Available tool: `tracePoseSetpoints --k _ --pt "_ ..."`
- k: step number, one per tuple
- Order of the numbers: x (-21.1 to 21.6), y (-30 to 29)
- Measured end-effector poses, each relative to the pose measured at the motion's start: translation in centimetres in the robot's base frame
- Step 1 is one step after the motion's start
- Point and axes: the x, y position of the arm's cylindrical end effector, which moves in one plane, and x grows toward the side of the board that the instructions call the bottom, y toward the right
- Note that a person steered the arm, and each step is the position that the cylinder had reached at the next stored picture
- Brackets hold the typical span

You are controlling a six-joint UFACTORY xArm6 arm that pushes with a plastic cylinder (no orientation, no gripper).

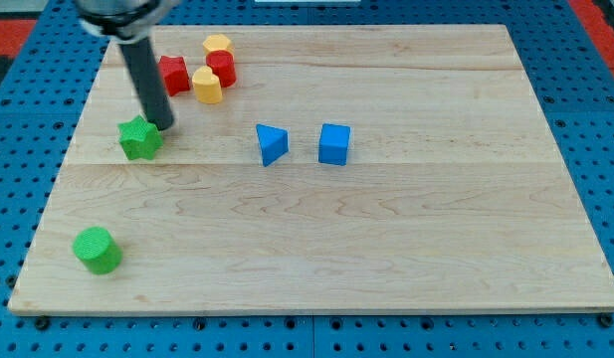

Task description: Move blue blocks towards center left of the board

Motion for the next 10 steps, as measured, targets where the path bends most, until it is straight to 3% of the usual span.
tracePoseSetpoints --k 2,3,5,10 --pt "8.9 -0.7" --pt "10.1 -0.7" --pt "3.9 -0.3" --pt "1.1 1.2"
